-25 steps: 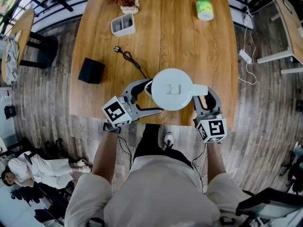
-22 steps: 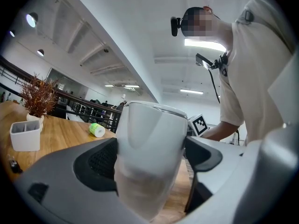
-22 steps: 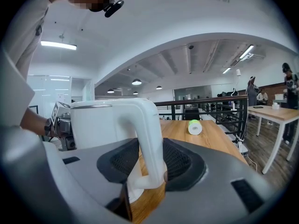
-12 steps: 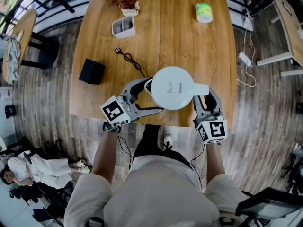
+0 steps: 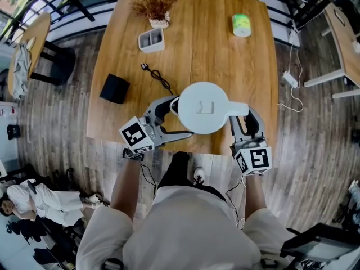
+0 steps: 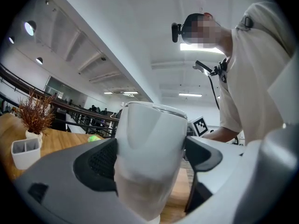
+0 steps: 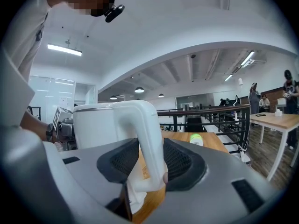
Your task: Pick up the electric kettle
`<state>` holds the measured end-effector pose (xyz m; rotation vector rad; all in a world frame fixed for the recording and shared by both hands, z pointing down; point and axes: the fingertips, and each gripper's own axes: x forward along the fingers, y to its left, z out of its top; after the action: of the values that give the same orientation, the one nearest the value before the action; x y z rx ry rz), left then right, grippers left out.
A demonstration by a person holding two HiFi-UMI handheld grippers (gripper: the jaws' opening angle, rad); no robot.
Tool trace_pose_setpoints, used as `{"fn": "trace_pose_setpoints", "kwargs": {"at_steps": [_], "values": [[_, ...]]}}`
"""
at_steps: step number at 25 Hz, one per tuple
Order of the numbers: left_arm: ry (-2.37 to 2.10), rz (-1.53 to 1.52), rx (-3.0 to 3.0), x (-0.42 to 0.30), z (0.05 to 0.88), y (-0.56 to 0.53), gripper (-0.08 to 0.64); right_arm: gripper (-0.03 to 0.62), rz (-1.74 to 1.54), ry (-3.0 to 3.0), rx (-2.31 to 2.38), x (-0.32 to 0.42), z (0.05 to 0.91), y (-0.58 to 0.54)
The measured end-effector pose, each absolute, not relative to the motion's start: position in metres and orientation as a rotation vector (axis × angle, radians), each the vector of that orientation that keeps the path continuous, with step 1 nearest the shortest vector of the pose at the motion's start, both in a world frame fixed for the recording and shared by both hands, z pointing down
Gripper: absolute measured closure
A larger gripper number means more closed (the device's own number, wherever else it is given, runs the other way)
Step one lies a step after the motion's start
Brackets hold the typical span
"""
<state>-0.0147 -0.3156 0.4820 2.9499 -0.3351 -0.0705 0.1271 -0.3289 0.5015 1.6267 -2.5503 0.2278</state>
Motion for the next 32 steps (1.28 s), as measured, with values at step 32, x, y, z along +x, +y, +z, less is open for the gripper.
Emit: {"fn": "trace_pose_setpoints", "kwargs": {"at_steps": [32], "values": [[-0.372,-0.232,3.017,-0.023,0.376,-0.251,0.109,0.434,0.100,-2.554,1.587,0.122,0.395,-0.266]]}}
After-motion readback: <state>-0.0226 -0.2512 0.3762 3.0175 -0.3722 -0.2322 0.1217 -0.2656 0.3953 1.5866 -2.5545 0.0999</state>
